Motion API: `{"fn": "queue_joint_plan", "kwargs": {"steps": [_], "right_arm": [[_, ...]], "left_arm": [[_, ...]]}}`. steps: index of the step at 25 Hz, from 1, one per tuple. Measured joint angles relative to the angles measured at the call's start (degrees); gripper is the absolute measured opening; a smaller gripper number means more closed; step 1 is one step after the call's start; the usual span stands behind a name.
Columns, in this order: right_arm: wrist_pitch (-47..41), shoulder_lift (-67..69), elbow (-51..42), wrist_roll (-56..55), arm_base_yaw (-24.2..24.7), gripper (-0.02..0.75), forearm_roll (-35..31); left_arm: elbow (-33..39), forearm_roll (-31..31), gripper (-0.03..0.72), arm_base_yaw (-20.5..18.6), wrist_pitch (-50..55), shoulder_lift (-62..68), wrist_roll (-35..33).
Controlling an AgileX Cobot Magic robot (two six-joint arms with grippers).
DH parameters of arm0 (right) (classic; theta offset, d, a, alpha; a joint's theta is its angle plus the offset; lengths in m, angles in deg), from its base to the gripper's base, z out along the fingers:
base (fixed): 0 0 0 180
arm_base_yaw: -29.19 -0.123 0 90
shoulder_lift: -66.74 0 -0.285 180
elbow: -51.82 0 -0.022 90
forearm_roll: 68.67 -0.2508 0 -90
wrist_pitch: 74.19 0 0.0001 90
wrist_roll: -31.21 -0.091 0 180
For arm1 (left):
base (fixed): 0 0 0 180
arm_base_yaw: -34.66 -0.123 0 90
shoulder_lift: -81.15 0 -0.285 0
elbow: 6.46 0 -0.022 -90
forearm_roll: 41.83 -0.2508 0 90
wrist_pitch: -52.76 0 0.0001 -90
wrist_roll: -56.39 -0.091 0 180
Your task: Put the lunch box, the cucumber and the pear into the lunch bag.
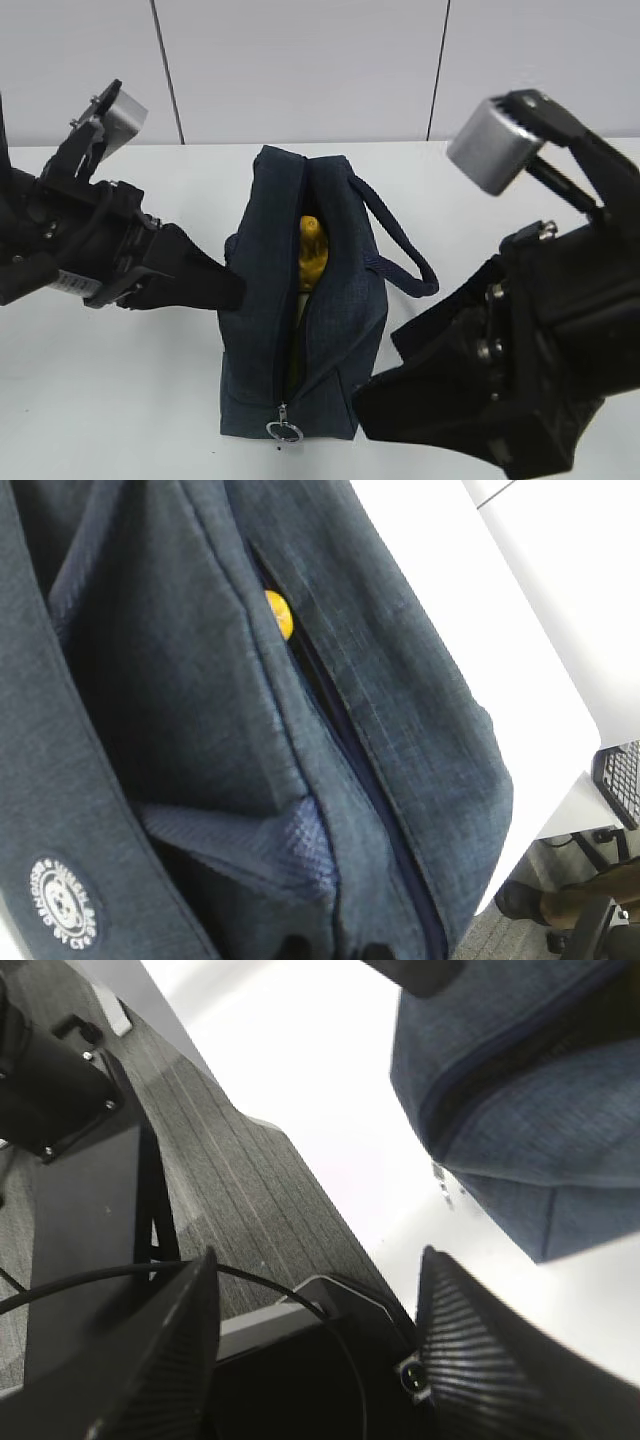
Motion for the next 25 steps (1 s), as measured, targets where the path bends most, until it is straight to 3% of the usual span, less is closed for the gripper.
{"fn": "queue_joint_plan", "kwargs": {"steps": [3,8,25], "right_arm": [[2.19,0.00,-3.68,8.08,0.00,0.483,-6.90],[6.47,0.00,-10.10,15.13,0.00,0.483,-14.30],[10.53,5.83,-13.28,19.79,0.00,0.483,-24.91]], "left_arm": [[0.00,-0.05,-0.003,0.00,0.00,0.00,0.00],[0.00,-0.05,-0.012,0.00,0.00,0.00,0.00],[0.00,0.70,-0.012,0.00,3.08,0.00,0.00]]}}
